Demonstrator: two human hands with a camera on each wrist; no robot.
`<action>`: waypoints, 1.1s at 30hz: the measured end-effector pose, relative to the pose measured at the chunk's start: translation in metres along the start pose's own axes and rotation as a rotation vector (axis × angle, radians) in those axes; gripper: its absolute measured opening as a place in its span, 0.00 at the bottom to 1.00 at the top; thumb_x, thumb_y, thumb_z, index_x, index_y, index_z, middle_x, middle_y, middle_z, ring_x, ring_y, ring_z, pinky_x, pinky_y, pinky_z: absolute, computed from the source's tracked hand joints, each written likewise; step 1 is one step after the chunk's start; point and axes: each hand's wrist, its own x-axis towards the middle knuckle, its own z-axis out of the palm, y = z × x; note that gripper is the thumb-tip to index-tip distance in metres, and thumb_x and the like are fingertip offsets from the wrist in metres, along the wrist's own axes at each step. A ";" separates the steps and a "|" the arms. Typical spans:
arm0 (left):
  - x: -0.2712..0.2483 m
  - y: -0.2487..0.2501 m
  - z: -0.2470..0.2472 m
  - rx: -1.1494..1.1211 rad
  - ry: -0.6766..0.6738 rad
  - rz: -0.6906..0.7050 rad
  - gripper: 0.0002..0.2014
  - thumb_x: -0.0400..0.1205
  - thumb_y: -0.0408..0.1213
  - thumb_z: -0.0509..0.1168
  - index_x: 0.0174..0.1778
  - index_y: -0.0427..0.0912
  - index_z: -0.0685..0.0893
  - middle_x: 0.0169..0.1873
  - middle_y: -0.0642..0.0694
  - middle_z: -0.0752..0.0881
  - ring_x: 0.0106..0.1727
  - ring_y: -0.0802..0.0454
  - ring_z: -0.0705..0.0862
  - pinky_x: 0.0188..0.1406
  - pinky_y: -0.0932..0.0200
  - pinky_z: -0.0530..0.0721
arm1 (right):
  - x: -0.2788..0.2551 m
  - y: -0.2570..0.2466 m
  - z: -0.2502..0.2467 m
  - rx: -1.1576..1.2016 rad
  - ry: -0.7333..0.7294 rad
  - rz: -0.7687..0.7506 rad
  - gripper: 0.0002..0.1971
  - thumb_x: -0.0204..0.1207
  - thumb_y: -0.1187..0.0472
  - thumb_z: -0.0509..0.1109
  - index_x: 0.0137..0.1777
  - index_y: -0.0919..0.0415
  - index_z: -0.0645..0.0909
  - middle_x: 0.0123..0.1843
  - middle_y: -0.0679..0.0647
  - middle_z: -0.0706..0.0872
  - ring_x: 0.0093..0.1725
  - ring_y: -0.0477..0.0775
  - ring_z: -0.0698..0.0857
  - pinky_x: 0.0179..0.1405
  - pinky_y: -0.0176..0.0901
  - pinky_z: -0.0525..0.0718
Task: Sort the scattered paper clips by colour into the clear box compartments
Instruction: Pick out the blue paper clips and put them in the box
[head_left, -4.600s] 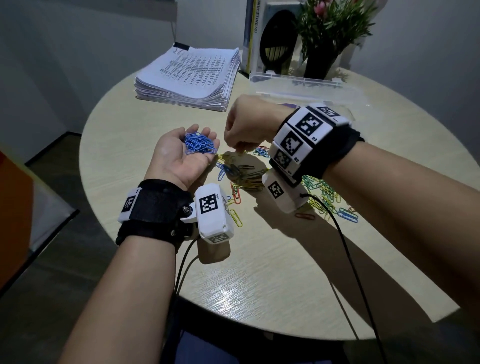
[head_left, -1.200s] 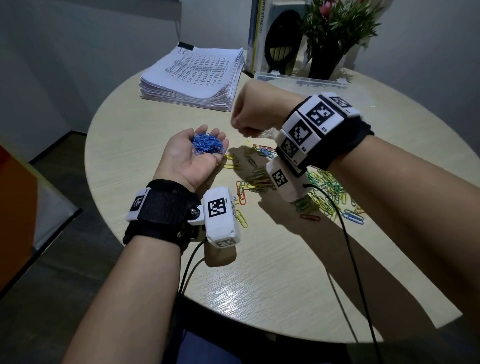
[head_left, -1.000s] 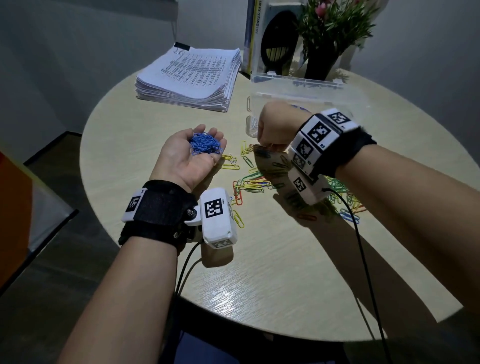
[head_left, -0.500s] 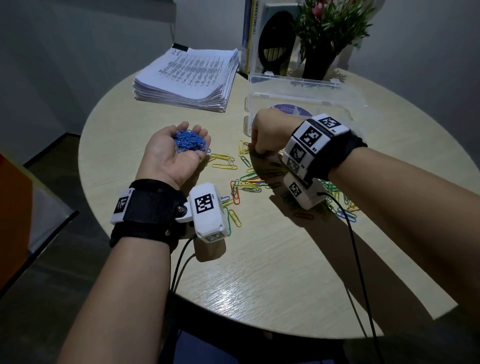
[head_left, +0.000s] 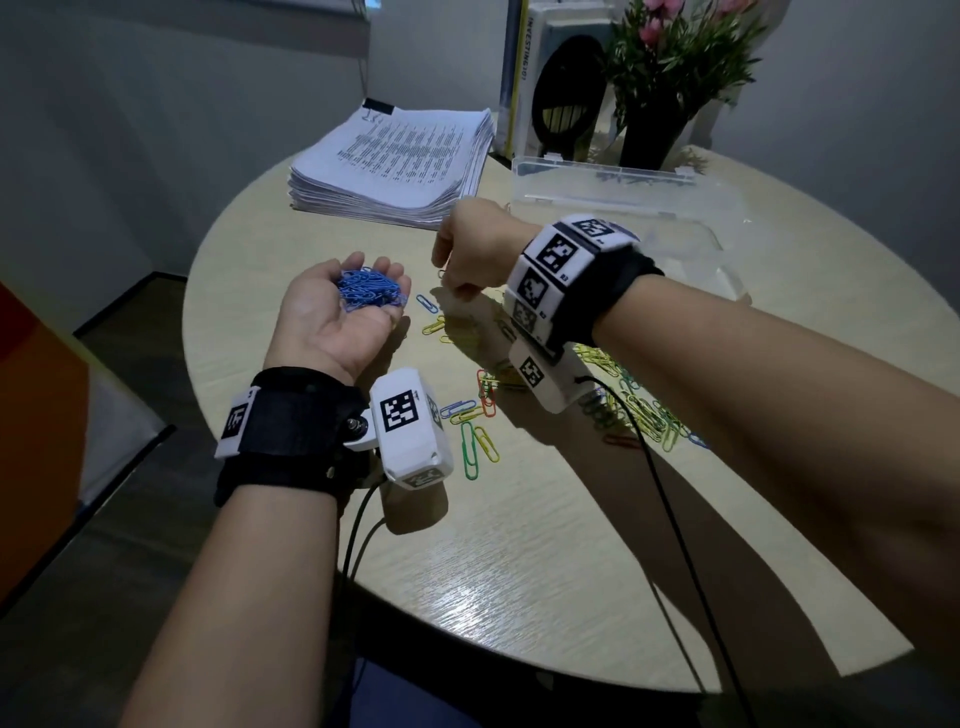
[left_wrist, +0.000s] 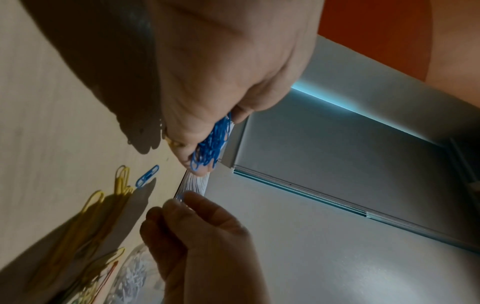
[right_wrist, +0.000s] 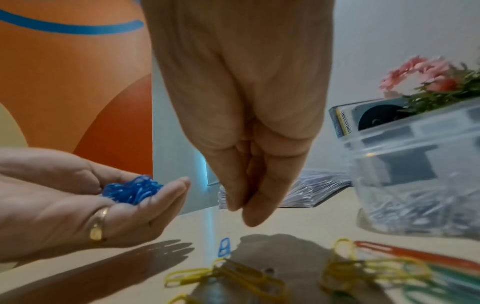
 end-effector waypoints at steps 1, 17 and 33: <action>0.001 0.001 0.000 -0.004 -0.002 0.002 0.15 0.88 0.36 0.48 0.45 0.34 0.77 0.45 0.33 0.79 0.47 0.41 0.80 0.59 0.49 0.77 | 0.006 -0.004 0.002 -0.003 0.017 0.010 0.13 0.73 0.71 0.70 0.57 0.70 0.86 0.45 0.64 0.87 0.35 0.51 0.79 0.31 0.37 0.80; 0.003 0.012 -0.004 0.021 -0.004 -0.002 0.15 0.88 0.36 0.48 0.45 0.34 0.77 0.45 0.33 0.79 0.47 0.41 0.80 0.60 0.47 0.76 | 0.019 -0.019 0.020 -0.113 -0.120 -0.007 0.07 0.71 0.61 0.74 0.47 0.58 0.80 0.42 0.56 0.78 0.42 0.56 0.76 0.35 0.42 0.78; -0.020 -0.030 0.007 0.136 -0.081 -0.118 0.14 0.85 0.30 0.47 0.37 0.34 0.74 0.36 0.35 0.79 0.35 0.44 0.77 0.38 0.52 0.78 | -0.041 -0.035 -0.024 0.279 -0.061 -0.115 0.09 0.68 0.70 0.77 0.49 0.71 0.89 0.34 0.57 0.88 0.33 0.49 0.84 0.50 0.53 0.90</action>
